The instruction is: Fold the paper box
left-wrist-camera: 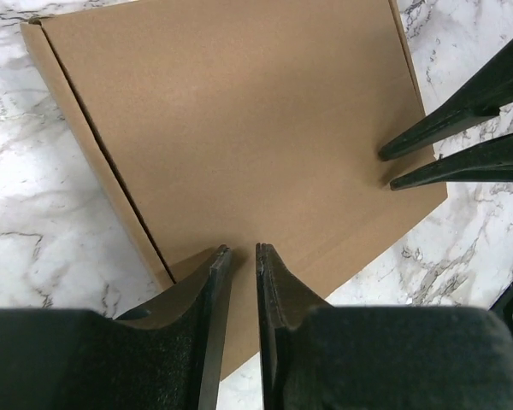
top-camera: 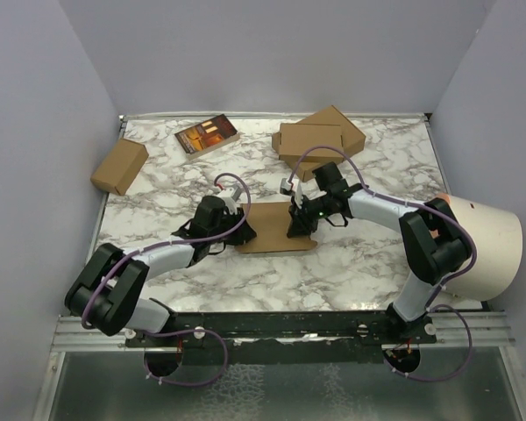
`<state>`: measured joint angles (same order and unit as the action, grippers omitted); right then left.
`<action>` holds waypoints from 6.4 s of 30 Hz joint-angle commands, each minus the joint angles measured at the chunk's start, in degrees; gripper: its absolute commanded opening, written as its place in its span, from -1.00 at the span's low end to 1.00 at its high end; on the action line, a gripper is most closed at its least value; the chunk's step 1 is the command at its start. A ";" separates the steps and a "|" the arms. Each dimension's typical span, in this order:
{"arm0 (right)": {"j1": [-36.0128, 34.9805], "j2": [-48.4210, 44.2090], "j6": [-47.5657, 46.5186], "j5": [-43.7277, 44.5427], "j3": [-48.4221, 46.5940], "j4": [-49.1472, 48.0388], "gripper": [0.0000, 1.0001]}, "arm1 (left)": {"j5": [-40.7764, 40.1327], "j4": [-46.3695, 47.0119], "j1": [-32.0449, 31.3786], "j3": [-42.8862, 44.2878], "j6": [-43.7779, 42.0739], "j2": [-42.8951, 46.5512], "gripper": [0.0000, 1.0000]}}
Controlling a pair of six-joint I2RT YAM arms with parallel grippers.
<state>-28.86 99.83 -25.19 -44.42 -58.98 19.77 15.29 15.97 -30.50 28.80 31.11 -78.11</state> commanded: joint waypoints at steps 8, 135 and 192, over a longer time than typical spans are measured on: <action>3.86 -3.24 1.56 -5.69 -1.19 0.25 -0.53 | 0.21 1.61 0.07 -1.49 0.91 -2.84 -0.58; 24.64 17.37 35.15 -15.19 1.96 -11.45 -0.69 | 8.20 48.51 10.02 -11.79 29.43 -14.03 0.51; -17.32 -21.11 -24.40 22.04 4.14 -14.43 0.99 | -7.42 -22.91 11.78 9.71 47.93 11.90 -0.60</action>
<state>-39.09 76.16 -46.74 -44.27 -59.70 16.75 8.29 -0.78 -19.20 35.20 73.93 -65.69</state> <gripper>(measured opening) 0.994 0.361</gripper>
